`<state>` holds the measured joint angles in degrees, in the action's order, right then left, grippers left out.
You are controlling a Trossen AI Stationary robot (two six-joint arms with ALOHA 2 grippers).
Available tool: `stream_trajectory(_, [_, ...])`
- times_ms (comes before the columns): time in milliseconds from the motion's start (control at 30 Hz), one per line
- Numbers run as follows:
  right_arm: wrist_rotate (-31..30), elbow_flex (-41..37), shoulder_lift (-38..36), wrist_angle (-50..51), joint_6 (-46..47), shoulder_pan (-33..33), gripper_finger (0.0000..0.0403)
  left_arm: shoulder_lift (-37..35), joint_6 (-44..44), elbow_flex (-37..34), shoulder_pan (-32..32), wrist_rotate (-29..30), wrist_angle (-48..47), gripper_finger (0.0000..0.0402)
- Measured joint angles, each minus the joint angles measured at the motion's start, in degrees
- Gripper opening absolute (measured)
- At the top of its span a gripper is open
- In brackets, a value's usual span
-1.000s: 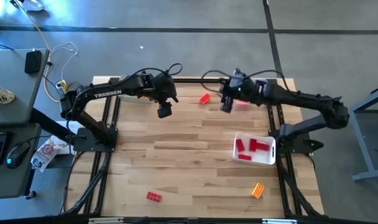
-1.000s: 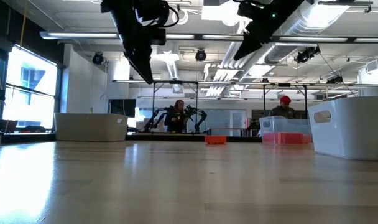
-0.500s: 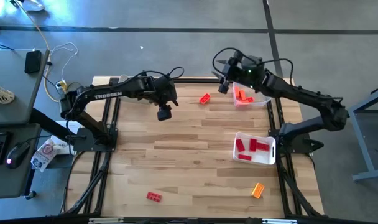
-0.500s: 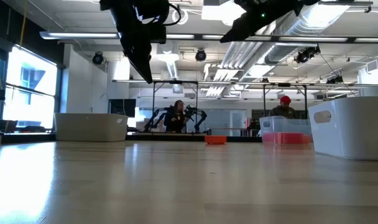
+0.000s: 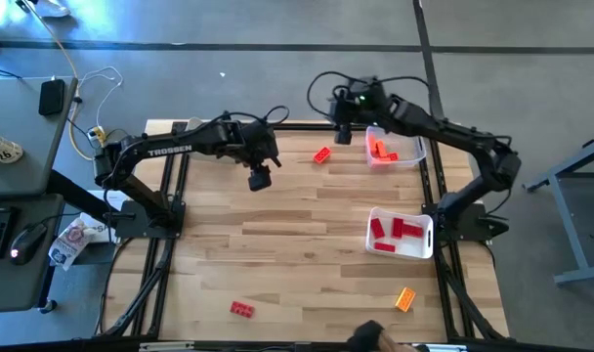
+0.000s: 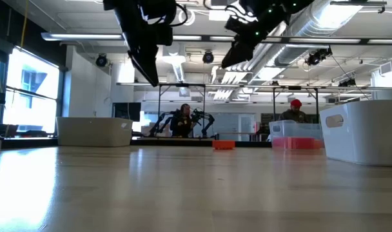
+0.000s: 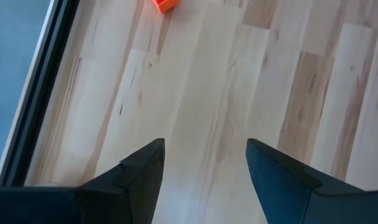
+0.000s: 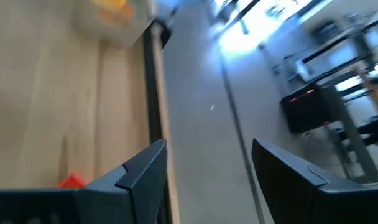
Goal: Sort & place blocks by color
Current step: Put the orange block into the transparent bin
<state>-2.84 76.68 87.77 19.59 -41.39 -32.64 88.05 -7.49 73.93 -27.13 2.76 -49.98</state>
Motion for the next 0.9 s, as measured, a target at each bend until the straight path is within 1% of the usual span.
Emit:
stream_trajectory(200, [0.4, 7.8, 7.7, 13.9, -7.3, 0.0, 0.0222, 0.0, 0.0, 0.0, 1.1, 0.0, 0.0, 0.0211])
stream_trajectory(333, [3.1, 10.6, 12.4, 19.8, -12.1, 0.0, 0.0222, 0.0, 0.0, 0.0, 2.0, 0.0, 0.0, 0.0211])
stream_trajectory(533, [4.8, 11.4, 17.6, 21.9, -17.7, 0.8, 0.0222, 0.0, 0.0, 0.0, 3.3, 0.0, -0.1, 0.0211])
stream_trajectory(900, [4.9, 11.4, 24.0, 22.4, -22.1, 3.4, 0.0222, 0.0, 0.0, 0.0, 5.1, 0.0, -0.1, 0.0211])
